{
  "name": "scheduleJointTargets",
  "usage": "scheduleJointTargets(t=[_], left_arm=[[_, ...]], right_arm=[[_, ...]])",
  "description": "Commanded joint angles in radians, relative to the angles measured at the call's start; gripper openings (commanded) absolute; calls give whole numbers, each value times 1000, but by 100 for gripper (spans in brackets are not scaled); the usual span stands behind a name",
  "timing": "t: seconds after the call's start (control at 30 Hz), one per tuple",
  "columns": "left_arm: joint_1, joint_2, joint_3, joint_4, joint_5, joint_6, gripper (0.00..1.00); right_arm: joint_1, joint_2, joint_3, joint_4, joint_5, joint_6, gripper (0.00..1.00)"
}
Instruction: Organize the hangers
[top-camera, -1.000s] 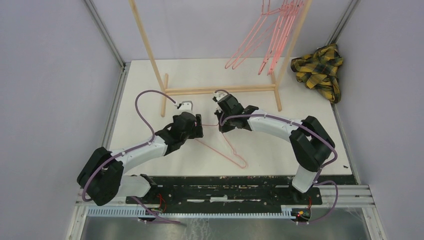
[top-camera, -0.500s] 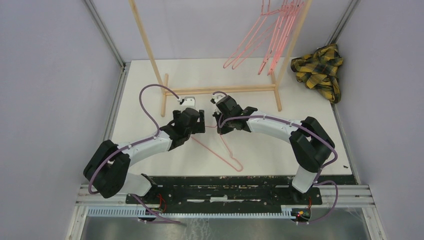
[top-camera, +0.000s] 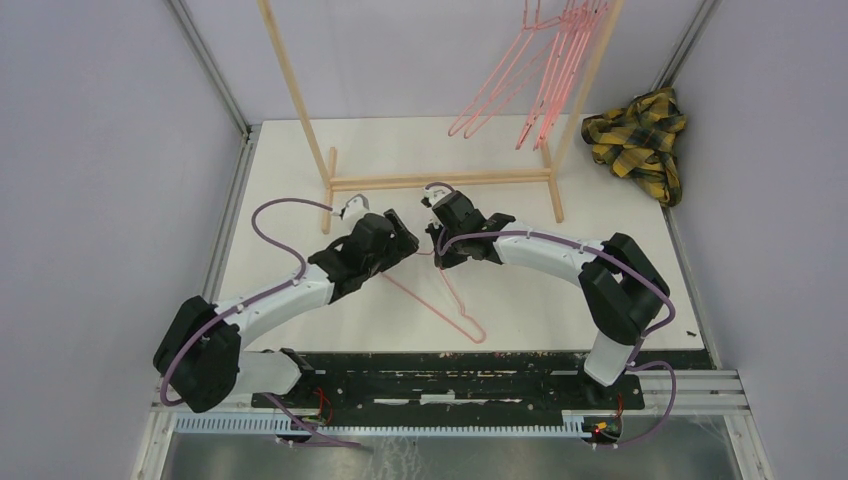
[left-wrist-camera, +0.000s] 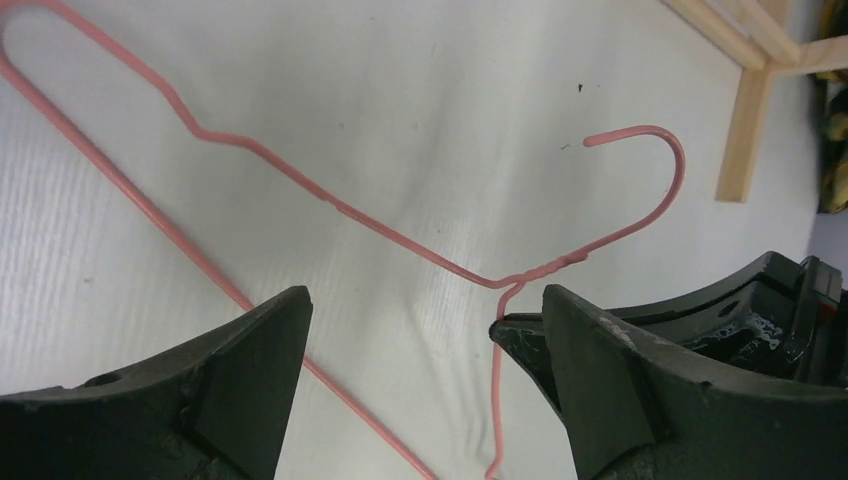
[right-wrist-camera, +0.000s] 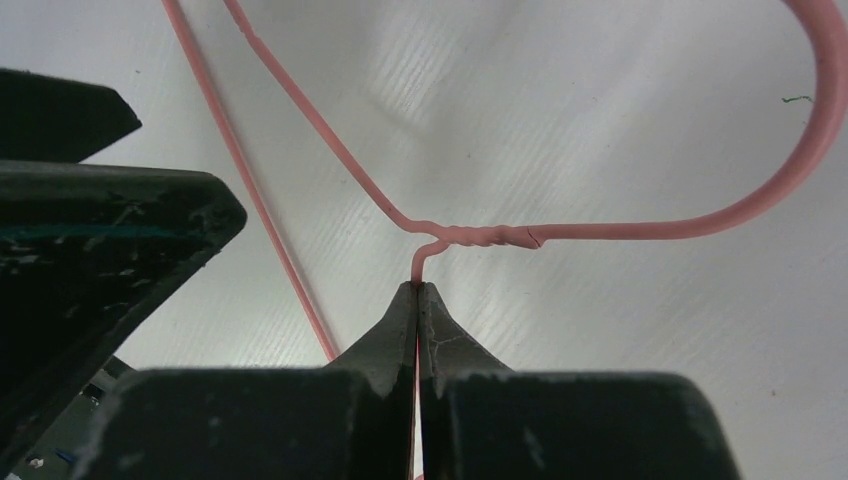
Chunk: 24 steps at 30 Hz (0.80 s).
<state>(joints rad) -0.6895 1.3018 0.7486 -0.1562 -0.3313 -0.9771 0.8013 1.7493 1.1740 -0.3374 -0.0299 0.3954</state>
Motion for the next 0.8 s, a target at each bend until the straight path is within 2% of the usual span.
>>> scheduleJointTargets(t=[0.0,0.23,0.77], left_arm=[[1,-48,-66,40,21,-274,92],[0,27,-114,106,62,-386,93],[1,250,17,191,83,-393,93]], right_arm=[[4,-38,4,44,-5,-1,1],[12,-55,4,47,5,-7,1],[37,-101,-24,44,16,-9,1]])
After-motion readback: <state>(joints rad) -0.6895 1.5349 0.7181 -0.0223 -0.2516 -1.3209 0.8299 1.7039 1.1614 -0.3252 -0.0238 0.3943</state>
